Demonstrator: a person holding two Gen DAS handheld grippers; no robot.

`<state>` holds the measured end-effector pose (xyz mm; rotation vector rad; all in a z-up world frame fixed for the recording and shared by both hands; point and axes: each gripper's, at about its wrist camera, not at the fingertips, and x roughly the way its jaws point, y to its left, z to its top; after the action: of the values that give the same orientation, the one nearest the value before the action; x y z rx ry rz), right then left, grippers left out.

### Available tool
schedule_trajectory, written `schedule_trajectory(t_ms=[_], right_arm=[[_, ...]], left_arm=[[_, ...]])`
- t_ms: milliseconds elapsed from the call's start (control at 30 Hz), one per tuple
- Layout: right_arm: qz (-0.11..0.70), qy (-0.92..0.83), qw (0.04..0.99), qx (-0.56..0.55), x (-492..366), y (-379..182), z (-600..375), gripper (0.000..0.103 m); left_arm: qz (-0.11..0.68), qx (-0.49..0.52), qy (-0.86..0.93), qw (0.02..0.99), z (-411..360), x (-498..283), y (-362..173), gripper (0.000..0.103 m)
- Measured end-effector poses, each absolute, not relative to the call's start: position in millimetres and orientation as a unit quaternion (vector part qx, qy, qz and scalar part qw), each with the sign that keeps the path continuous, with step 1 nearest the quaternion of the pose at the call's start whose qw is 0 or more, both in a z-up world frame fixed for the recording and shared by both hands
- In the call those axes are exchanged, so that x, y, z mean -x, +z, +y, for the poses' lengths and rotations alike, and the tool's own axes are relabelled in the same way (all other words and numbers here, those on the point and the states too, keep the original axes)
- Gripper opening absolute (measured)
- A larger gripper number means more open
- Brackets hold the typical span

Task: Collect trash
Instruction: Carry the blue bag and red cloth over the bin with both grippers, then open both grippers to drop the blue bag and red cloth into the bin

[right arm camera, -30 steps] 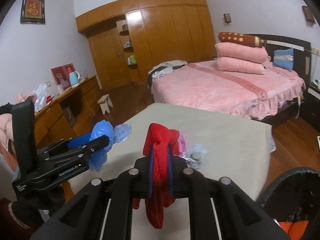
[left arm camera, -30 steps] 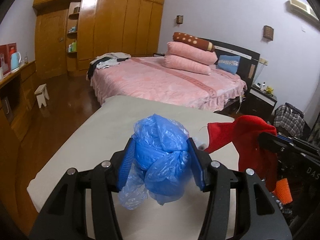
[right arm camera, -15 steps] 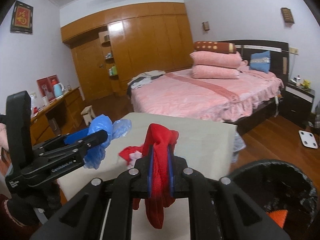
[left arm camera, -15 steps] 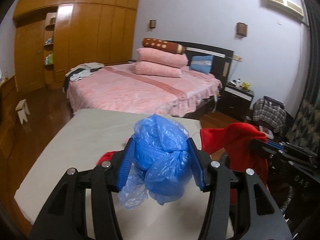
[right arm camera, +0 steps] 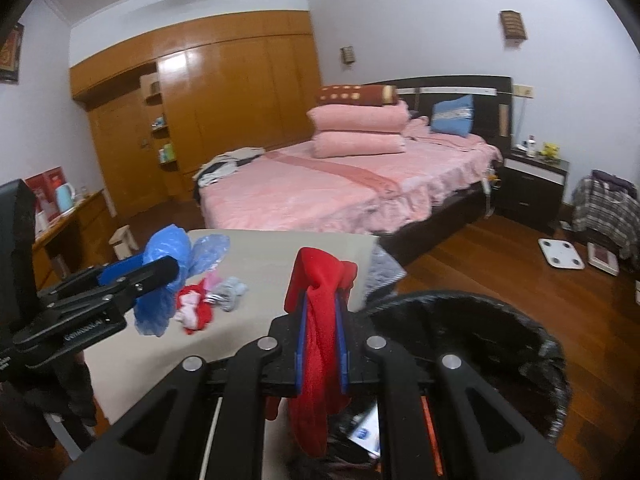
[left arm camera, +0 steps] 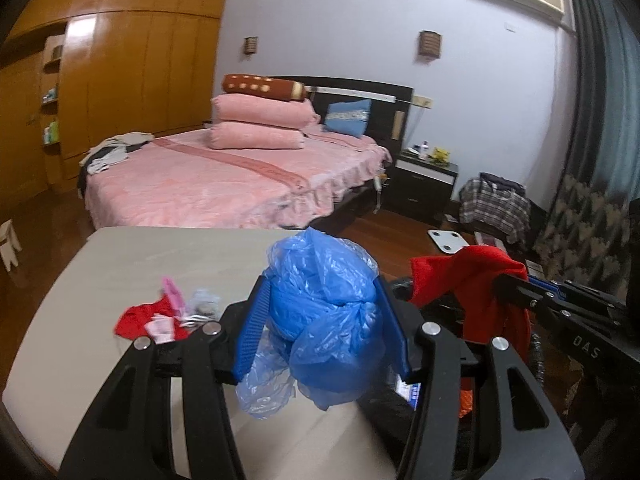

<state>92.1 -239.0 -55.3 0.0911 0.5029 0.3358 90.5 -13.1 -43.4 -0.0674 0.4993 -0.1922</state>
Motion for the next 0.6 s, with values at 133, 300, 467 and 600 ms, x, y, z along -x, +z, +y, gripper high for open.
schedule_trajectory(t_ms=[133, 300, 467, 600], right_arm=[[0.255, 0.139, 0.956, -0.045, -91, -61, -262, 0.012], [0.26, 0.108, 0.958, -0.048, -91, -68, -291, 0.012], [0.262, 0.082, 0.96, -0.056, -92, -73, -318, 0.012], [0.266, 0.068, 0.96, -0.061, -93, -79, -335, 0.012]], left_arm=[[0.248, 0.024, -0.116, 0.962, -37, -95, -47, 0.051], [0.247, 0.013, -0.142, 0.959, -66, -102, -50, 0.051], [0.247, -0.001, -0.168, 0.954, -94, -112, -56, 0.051], [0.251, -0.008, -0.188, 0.95, -118, -122, -62, 0.051]])
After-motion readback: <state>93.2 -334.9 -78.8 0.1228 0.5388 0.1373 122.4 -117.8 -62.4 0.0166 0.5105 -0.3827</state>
